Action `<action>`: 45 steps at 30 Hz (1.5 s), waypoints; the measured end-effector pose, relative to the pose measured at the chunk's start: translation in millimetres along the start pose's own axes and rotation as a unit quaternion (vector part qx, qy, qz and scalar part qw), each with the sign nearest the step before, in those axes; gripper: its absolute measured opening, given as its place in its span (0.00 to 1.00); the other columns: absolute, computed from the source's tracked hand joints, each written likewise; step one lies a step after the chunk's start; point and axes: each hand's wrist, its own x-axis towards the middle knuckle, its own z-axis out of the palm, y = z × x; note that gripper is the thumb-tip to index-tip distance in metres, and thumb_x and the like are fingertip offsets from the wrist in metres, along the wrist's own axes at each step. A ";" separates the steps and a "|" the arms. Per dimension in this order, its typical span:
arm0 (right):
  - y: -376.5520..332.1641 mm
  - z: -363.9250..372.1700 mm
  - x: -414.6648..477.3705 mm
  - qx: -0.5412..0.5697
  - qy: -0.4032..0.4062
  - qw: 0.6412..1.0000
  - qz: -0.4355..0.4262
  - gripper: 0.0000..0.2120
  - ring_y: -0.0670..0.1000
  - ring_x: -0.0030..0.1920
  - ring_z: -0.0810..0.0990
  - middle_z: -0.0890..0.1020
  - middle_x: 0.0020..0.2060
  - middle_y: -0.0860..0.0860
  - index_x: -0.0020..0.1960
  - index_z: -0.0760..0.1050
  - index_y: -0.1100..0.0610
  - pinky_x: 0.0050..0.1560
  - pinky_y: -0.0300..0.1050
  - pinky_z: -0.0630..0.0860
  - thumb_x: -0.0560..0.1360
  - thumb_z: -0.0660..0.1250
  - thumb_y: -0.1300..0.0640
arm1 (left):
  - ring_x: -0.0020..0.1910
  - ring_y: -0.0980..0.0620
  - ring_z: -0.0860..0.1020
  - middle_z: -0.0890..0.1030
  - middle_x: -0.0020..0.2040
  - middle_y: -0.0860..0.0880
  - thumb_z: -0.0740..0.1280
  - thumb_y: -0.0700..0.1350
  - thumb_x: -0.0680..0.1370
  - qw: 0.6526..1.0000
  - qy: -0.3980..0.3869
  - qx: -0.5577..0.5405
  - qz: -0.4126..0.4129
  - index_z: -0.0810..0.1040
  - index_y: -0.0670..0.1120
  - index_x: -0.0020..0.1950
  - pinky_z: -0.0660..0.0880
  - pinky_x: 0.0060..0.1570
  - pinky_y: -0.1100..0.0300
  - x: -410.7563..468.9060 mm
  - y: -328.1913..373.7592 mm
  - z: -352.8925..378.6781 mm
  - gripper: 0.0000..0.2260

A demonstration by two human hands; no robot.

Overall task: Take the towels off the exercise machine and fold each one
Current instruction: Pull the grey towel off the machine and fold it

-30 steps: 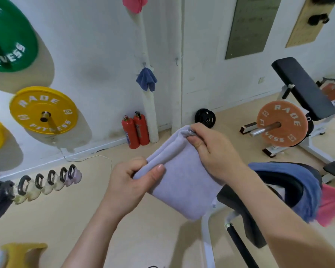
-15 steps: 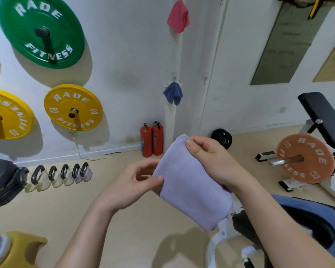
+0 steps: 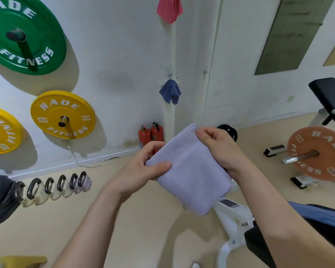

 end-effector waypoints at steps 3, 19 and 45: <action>22.6 -17.8 45.2 -0.104 0.032 0.993 0.040 0.06 0.45 0.37 0.78 0.80 0.41 0.47 0.51 0.77 0.52 0.41 0.43 0.73 0.77 0.66 0.51 | 0.43 0.47 0.76 0.78 0.53 0.39 0.70 0.42 0.69 0.994 0.057 -0.092 -0.012 0.75 0.56 0.58 0.74 0.37 0.55 46.6 3.1 7.8 0.19; 20.0 -23.1 216.2 -0.017 0.198 0.968 -0.152 0.20 0.48 0.47 0.81 0.82 0.46 0.45 0.56 0.75 0.49 0.51 0.48 0.80 0.65 0.68 0.62 | 0.56 0.44 0.79 0.78 0.60 0.37 0.63 0.32 0.68 0.836 0.098 -0.538 -0.039 0.70 0.32 0.65 0.79 0.49 0.57 276.2 -6.3 -53.8 0.25; -72.2 -223.0 482.9 -0.161 -0.019 0.965 -0.205 0.25 0.45 0.50 0.82 0.81 0.46 0.46 0.66 0.69 0.41 0.54 0.43 0.78 0.73 0.72 0.56 | 0.32 0.60 0.75 0.80 0.34 0.52 0.76 0.53 0.67 0.919 -0.008 0.329 0.215 0.76 0.52 0.44 0.70 0.34 0.67 599.8 136.7 -42.0 0.13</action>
